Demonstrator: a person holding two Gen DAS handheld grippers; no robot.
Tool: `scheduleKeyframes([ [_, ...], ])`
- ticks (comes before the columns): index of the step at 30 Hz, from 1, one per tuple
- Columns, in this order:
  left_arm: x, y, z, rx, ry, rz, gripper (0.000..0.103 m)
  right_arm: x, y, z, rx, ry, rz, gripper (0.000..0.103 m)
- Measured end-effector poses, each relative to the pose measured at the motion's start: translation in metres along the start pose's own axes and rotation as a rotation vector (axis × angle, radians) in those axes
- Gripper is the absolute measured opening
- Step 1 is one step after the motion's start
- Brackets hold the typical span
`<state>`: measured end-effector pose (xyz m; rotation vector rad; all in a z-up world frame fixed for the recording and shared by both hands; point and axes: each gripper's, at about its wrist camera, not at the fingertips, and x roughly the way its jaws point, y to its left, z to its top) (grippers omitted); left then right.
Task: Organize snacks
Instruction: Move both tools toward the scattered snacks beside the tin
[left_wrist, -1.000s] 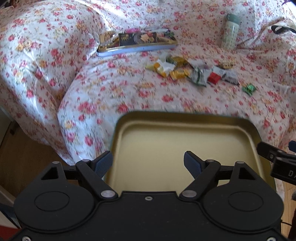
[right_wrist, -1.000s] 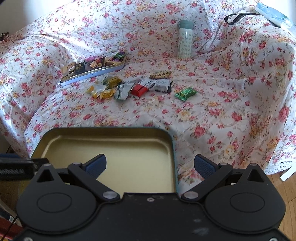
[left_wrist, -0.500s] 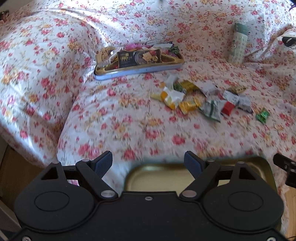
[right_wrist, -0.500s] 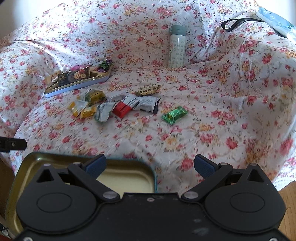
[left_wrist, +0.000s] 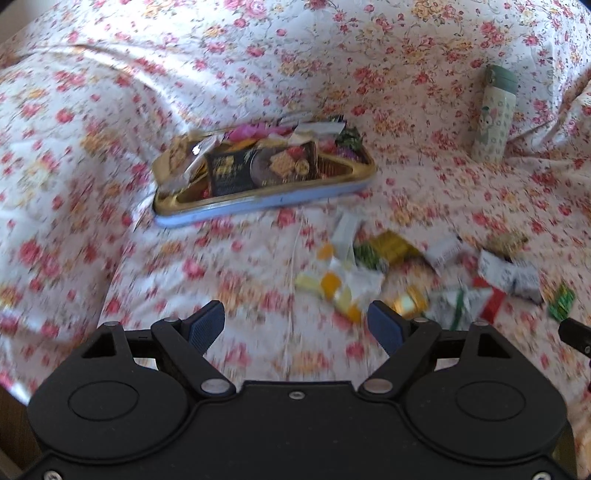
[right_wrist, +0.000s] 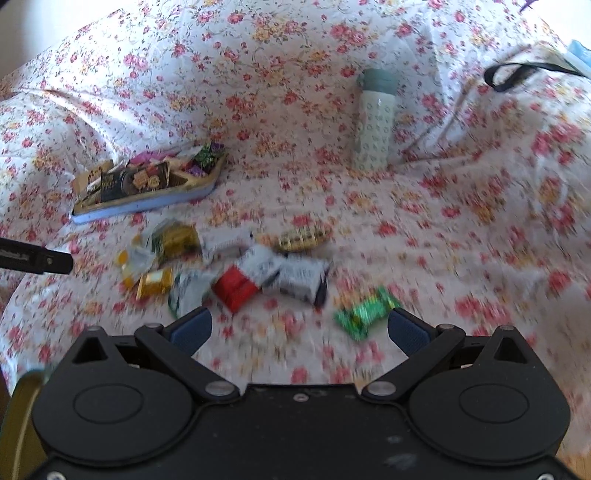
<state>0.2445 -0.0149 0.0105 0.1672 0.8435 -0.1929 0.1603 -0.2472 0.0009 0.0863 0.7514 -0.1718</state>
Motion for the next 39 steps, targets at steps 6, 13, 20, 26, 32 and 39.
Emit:
scheduleKeyframes([
  [6,0.032,-0.001,0.015,-0.004,-0.037,-0.061,0.085,0.039,-0.002,0.022,0.032,-0.019,0.009,0.103],
  [13,0.066,-0.003,0.023,-0.010,-0.059,-0.100,0.085,0.077,-0.003,0.032,0.067,-0.026,0.026,0.103],
  [20,0.096,-0.007,0.027,0.031,-0.055,-0.098,0.085,0.096,0.001,0.036,0.055,-0.031,0.030,0.103],
  [26,0.122,-0.004,0.027,0.006,-0.048,-0.084,0.086,0.104,0.007,0.033,0.030,-0.032,0.032,0.103],
  [32,0.138,0.004,0.022,-0.013,-0.078,-0.063,0.098,0.113,0.010,0.031,0.027,-0.017,0.031,0.103],
  [39,0.145,0.009,0.023,-0.012,-0.109,-0.084,0.103,0.122,0.011,0.031,0.031,-0.007,0.028,0.103],
])
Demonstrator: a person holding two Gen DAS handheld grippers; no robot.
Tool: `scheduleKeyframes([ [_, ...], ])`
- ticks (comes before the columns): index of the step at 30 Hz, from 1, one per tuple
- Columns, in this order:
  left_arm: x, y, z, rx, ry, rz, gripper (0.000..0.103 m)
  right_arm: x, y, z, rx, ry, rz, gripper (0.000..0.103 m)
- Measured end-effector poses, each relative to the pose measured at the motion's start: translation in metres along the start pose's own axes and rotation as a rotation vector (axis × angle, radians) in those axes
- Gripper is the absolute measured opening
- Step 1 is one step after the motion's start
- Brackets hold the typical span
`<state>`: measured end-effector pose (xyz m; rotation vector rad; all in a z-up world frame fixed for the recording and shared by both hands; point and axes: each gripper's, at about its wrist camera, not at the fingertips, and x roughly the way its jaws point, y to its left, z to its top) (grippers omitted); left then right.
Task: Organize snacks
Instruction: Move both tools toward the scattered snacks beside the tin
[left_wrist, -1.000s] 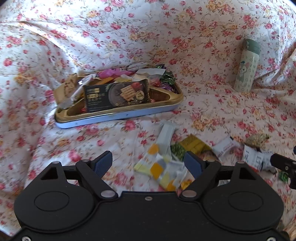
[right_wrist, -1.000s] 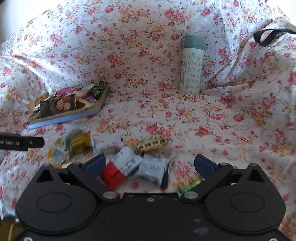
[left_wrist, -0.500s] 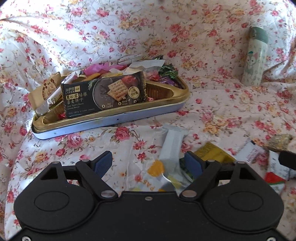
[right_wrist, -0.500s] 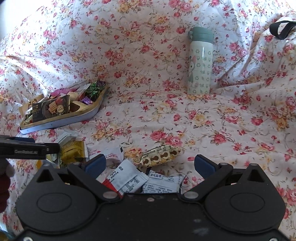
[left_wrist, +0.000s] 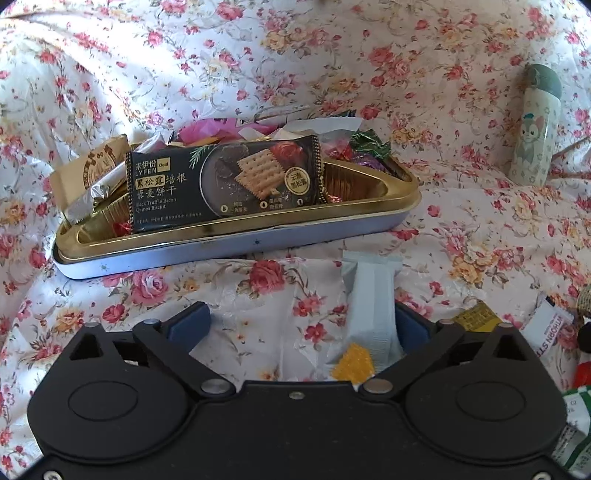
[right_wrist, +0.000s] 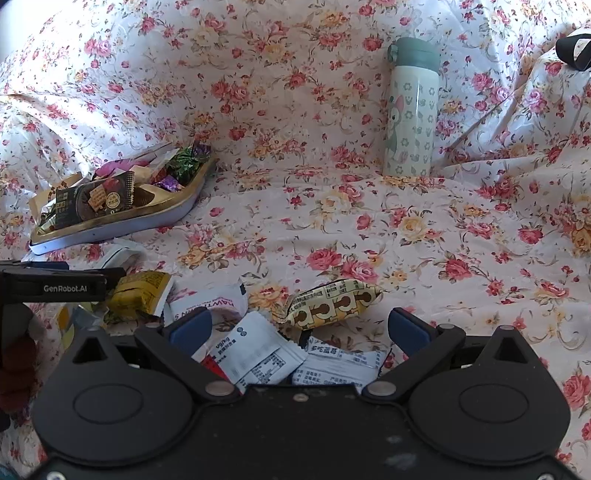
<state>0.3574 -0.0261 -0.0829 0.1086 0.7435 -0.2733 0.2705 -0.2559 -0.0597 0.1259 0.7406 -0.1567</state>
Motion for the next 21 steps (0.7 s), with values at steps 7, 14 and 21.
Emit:
scheduleKeyframes([
  [7,0.001,-0.002,-0.003,-0.003,-0.017,0.014,0.103,0.006,0.000,0.001,0.015,-0.006,0.000,0.103],
  [14,0.001,-0.002,-0.003,-0.006,-0.019,0.019,0.103,0.002,-0.007,0.000,0.053,-0.044,0.002,0.090],
  [21,0.001,-0.002,-0.003,-0.007,-0.020,0.019,0.103,0.006,-0.008,0.013,0.039,-0.069,0.001,0.064],
])
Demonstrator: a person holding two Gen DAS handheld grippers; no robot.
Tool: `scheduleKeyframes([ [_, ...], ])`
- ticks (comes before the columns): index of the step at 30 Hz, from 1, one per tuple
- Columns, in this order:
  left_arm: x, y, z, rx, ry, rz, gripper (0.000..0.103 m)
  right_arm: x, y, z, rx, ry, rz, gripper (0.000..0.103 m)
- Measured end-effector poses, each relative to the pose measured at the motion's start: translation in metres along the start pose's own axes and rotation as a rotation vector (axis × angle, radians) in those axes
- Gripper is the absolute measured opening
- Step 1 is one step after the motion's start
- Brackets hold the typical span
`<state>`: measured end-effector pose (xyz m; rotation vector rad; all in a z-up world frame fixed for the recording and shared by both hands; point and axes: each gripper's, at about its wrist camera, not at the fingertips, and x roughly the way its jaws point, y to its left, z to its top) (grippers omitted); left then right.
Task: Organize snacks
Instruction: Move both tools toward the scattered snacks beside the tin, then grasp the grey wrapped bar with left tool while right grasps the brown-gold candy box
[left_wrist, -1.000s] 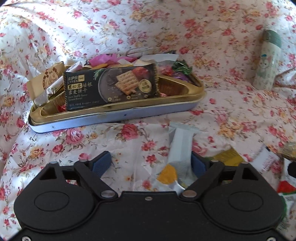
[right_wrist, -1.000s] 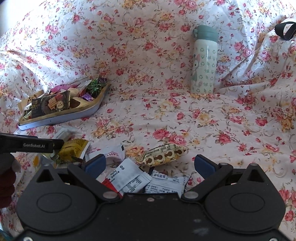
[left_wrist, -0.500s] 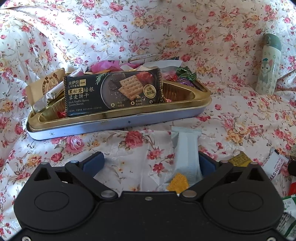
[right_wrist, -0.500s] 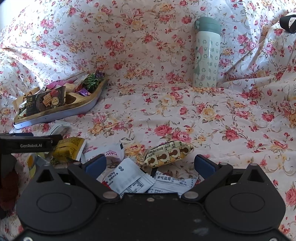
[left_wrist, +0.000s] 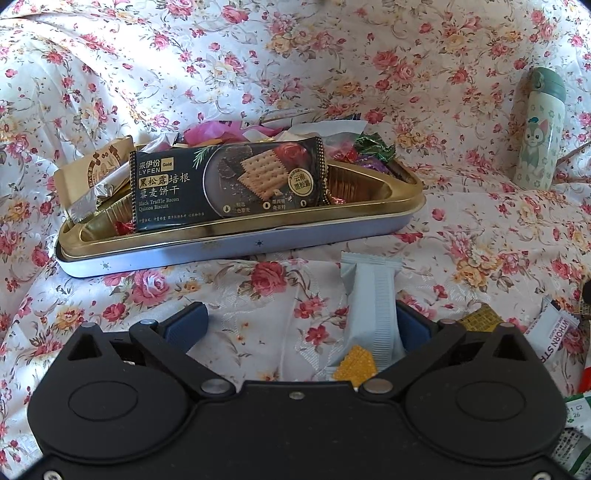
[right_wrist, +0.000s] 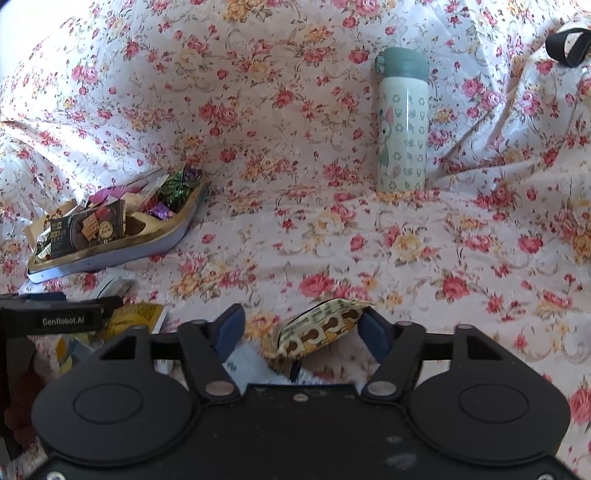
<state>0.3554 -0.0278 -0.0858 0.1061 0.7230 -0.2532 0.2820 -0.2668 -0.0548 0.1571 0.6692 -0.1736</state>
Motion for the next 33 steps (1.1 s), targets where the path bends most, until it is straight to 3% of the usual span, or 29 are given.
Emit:
scheduleKeyframes([
  [3,0.000,0.000,0.000,0.000,0.000,0.000,0.103,0.007,0.004,0.007,-0.013,-0.007,-0.012,0.055],
  [13,0.000,0.001,0.000,-0.002,-0.001,-0.003,0.103,0.043,0.027,0.029,-0.071,-0.006,0.034,0.055],
  [23,0.000,0.001,0.000,-0.002,-0.001,-0.003,0.103,0.040,-0.012,0.031,0.179,0.066,0.067,0.061],
  [29,0.000,0.002,0.000,-0.005,-0.005,-0.004,0.103,0.037,-0.002,0.021,0.190,0.087,0.097,0.067],
  [33,-0.006,0.005,-0.004,-0.035,-0.054,0.027,0.076,0.041,0.016,0.021,0.142,0.086,0.106,0.073],
])
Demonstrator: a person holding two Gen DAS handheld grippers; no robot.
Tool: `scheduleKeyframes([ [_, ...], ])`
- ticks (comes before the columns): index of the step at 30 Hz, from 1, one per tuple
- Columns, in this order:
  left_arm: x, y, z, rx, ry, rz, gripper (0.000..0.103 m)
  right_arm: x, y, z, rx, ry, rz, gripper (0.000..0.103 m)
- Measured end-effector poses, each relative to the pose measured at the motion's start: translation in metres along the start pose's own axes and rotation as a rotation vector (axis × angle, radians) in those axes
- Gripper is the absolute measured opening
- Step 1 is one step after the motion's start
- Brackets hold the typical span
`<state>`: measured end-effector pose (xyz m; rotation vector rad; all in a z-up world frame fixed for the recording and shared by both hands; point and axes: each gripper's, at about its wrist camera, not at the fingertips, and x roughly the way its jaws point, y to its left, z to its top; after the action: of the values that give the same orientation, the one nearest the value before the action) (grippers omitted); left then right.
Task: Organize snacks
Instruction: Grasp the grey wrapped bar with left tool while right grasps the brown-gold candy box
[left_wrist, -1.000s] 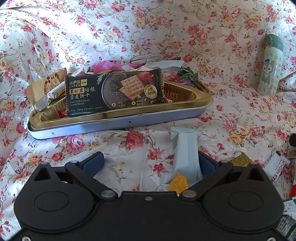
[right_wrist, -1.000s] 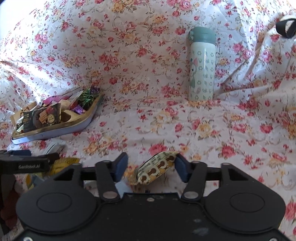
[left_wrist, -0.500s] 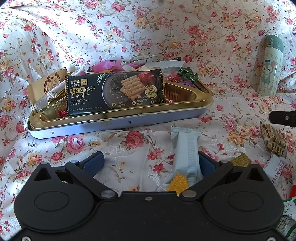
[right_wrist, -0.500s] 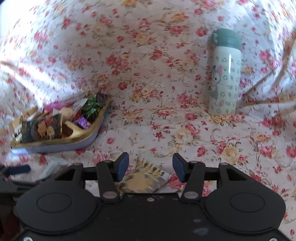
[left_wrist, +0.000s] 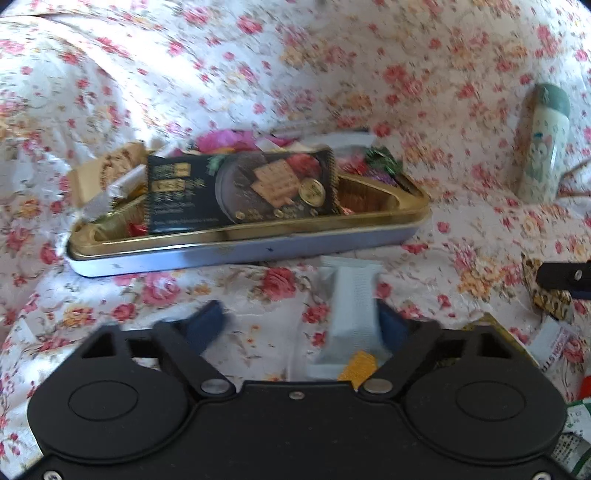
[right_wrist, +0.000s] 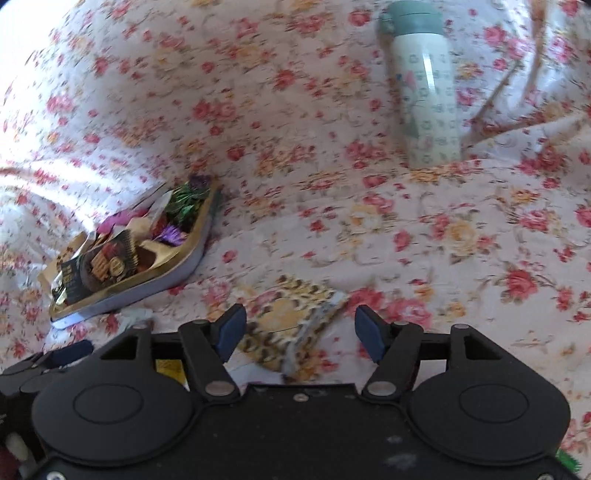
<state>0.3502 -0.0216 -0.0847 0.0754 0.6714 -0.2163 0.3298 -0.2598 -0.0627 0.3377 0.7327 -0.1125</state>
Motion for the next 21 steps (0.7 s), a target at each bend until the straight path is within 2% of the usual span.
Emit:
scheduleKeyframes([
  [10,-0.003,-0.001,-0.001,0.012,-0.024,-0.015,0.057,0.010,0.025,-0.007,-0.137,-0.015,-0.073,0.073],
  [16,-0.003,0.000,-0.002,0.003,-0.030,-0.023,0.046,0.005,0.019,-0.010,-0.158,-0.031,-0.086,0.051],
  [21,-0.004,0.002,-0.002,-0.012,-0.036,-0.033,0.040,-0.009,0.011,-0.009,-0.150,-0.059,-0.083,0.048],
])
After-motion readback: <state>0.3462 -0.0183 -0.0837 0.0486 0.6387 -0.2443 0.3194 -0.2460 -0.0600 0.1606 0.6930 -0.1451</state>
